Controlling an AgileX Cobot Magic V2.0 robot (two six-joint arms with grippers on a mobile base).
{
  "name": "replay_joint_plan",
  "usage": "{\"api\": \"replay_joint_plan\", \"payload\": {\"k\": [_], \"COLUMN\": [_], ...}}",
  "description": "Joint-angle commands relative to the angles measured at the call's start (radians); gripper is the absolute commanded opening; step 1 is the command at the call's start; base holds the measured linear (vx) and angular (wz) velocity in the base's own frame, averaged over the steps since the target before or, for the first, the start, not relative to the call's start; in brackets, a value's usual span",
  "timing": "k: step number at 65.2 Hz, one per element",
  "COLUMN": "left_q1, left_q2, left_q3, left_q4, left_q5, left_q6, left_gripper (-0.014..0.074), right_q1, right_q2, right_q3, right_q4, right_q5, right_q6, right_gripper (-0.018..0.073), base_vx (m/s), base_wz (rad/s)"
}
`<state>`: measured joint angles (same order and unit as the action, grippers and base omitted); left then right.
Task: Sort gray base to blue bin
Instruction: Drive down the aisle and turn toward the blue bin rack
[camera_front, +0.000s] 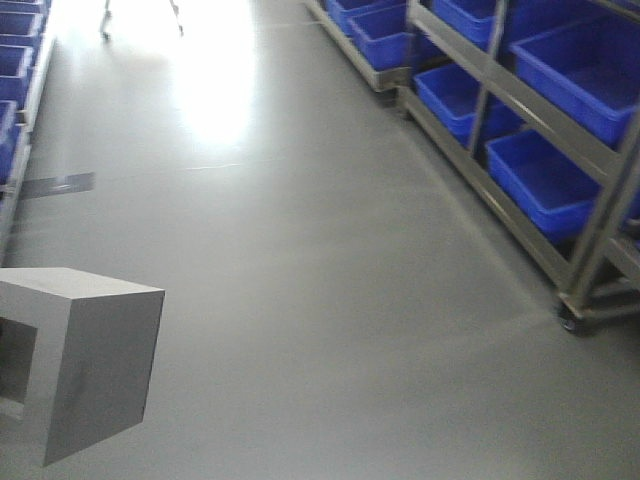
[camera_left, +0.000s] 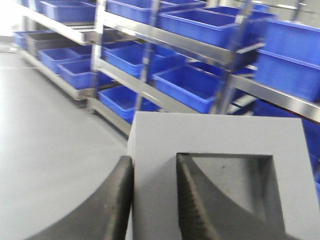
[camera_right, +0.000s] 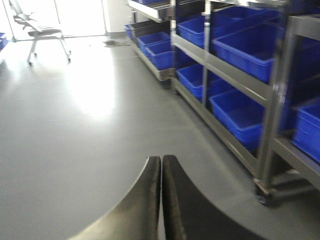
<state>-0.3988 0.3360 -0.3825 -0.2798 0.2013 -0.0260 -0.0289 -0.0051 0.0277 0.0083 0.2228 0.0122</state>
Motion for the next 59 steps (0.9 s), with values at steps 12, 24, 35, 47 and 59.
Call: {"api": "replay_joint_plan", "payload": {"k": [12, 24, 35, 47, 59], "left_q1": [0.001, 0.001, 0.001, 0.001, 0.001], "left_q2": [0.009, 0.009, 0.009, 0.009, 0.009], "left_q3": [-0.034, -0.034, -0.034, -0.034, -0.034], "left_q4": [-0.018, -0.018, -0.018, -0.018, -0.018], "left_q5": [-0.101, -0.099, -0.096, -0.096, -0.096], "left_q6": [-0.007, -0.007, -0.007, -0.007, -0.007], "left_gripper": [-0.0006, -0.0006, -0.0006, -0.0006, -0.0006], "right_q1": [-0.002, -0.002, -0.002, -0.002, -0.002], "right_q2": [0.018, 0.018, 0.018, 0.018, 0.018], "right_q3": [0.002, 0.002, 0.002, 0.002, 0.002], "right_q4": [-0.008, -0.008, -0.008, -0.008, -0.008], "right_q5": [-0.073, -0.073, -0.073, -0.073, -0.073], "right_q6": [-0.012, -0.012, -0.012, -0.012, -0.012], "right_gripper": [-0.0005, -0.0005, -0.0005, -0.0005, -0.0005], "base_vx": [0.32, 0.32, 0.35, 0.37, 0.38], "base_wz": [0.50, 0.34, 0.15, 0.07, 0.05]}}
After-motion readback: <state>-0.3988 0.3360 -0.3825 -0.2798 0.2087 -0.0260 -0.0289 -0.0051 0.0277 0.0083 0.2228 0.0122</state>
